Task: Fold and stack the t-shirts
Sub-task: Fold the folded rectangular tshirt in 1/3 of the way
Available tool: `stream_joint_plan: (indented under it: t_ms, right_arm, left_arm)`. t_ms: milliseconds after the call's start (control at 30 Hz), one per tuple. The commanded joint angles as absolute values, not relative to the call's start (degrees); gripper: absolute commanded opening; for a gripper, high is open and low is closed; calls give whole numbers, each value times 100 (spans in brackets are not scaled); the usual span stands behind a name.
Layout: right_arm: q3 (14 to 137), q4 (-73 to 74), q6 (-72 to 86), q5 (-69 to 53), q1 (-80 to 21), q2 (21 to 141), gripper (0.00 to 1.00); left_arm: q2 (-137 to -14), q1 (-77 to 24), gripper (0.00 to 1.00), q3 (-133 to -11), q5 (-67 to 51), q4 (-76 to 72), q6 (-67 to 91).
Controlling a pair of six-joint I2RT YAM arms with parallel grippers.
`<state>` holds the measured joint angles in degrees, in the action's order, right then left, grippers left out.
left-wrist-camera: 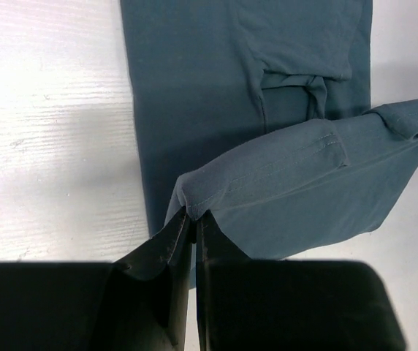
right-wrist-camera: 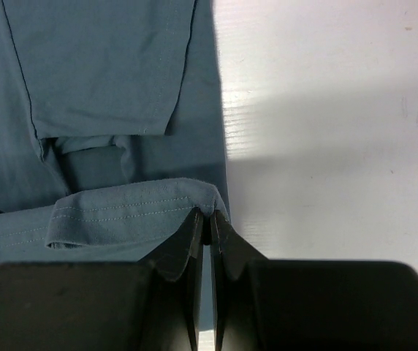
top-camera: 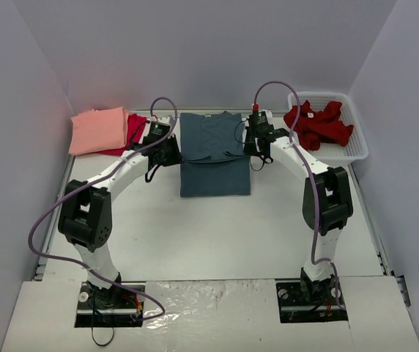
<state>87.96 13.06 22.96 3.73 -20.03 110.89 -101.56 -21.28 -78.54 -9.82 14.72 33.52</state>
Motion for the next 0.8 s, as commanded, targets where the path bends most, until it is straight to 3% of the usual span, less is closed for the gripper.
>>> stream_joint_plan:
  t_ms: [0,767]
  right_arm:
    - [9131,1327,2189,405,-1907,11241,0]
    - [9817,1327,2109,202,-1767,12094,0]
  left_arm:
    - [-10195,-2048,2,-8191,-1011,1398,3243]
    - [-10881,-1890,2,-8604,-1213,1283,3190]
